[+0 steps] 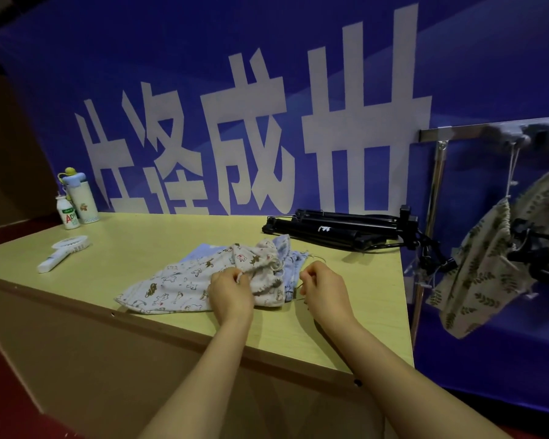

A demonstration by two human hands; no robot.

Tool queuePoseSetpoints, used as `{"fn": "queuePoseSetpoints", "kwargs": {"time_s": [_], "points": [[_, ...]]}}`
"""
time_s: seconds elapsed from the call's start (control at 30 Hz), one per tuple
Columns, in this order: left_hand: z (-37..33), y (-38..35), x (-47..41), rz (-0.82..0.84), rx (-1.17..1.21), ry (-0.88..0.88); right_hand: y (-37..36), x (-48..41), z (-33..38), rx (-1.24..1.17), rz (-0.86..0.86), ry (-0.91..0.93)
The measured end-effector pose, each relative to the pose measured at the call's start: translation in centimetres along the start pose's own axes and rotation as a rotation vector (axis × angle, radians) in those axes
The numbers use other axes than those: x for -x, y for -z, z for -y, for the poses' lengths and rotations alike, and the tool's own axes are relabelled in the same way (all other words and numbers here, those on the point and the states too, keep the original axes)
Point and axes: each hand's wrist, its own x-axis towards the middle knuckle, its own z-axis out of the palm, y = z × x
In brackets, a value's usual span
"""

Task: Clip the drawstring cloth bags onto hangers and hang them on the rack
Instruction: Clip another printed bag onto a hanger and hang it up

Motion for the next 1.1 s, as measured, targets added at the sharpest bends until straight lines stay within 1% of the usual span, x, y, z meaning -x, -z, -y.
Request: {"fn": "queuePoseSetpoints", "kwargs": {"time_s": [0.1, 0.2, 0.3, 0.33, 0.4, 0.47, 0.5, 0.6, 0.67, 0.7, 0.73, 0.8, 0.83, 0.9, 0.93, 1.0, 1.07, 1.1], "points": [[-0.6, 2.4, 0.0, -0.018, 0.129, 0.003, 0.5, 0.7, 0.5, -0.076, -0.008, 0.060], [-2.7, 7.4, -1.4, 0.003, 0.323, 0.012, 1.3, 2.0, 1.7, -0.248, -0.014, 0.132], [-5.2, 12.8, -3.3, 0.003, 0.452, -0.022, 1.4, 3.6, 5.6, -0.433, -0.060, 0.232], [-6.1, 14.3, -3.4, 0.007, 0.449, -0.037, 1.2, 4.2, 7.6, -0.506, -0.036, 0.271], [-7.8, 16.8, -3.0, -0.004, 0.361, -0.126, 0.3, 5.8, 12.1, -0.627, 0.085, 0.368], [-9.4, 18.7, -1.9, -0.011, 0.251, -0.256, -0.8, 7.3, 15.7, -0.656, 0.160, 0.459], [-9.9, 19.9, -1.2, -0.009, 0.191, -0.299, -1.2, 8.0, 17.1, -0.671, 0.182, 0.474], [-10.4, 23.3, 0.2, -0.014, 0.042, -0.374, -0.8, 8.9, 19.4, -0.825, 0.202, 0.401], [-10.4, 25.2, 0.9, -0.004, -0.002, -0.407, 0.1, 9.3, 20.3, -0.898, 0.187, 0.393], [-10.4, 26.1, 1.4, 0.008, -0.001, -0.415, 0.4, 9.7, 20.7, -0.886, 0.178, 0.426], [-10.5, 26.7, 1.9, 0.026, 0.006, -0.420, 0.5, 10.1, 21.0, -0.818, 0.168, 0.485], [-10.6, 27.1, 2.8, 0.050, 0.001, -0.434, 0.2, 11.1, 21.0, -0.546, 0.169, 0.629], [-10.5, 27.1, 3.1, 0.064, -0.019, -0.435, -0.2, 11.5, 20.6, -0.392, 0.198, 0.662], [-10.2, 26.9, 3.9, 0.128, -0.058, -0.427, -1.0, 11.6, 19.2, -0.120, 0.342, 0.657], [-9.8, 26.9, 4.1, 0.180, -0.074, -0.415, -1.4, 11.3, 18.4, 0.002, 0.437, 0.612], [-8.9, 26.7, 4.5, 0.281, -0.100, -0.374, -1.6, 10.6, 17.2, 0.141, 0.597, 0.467], [-8.2, 26.2, 4.7, 0.334, -0.106, -0.347, -1.6, 10.1, 16.4, 0.126, 0.688, 0.296], [-7.9, 25.8, 4.7, 0.349, -0.098, -0.347, -1.7, 10.1, 16.1, 0.135, 0.713, 0.273]]}}
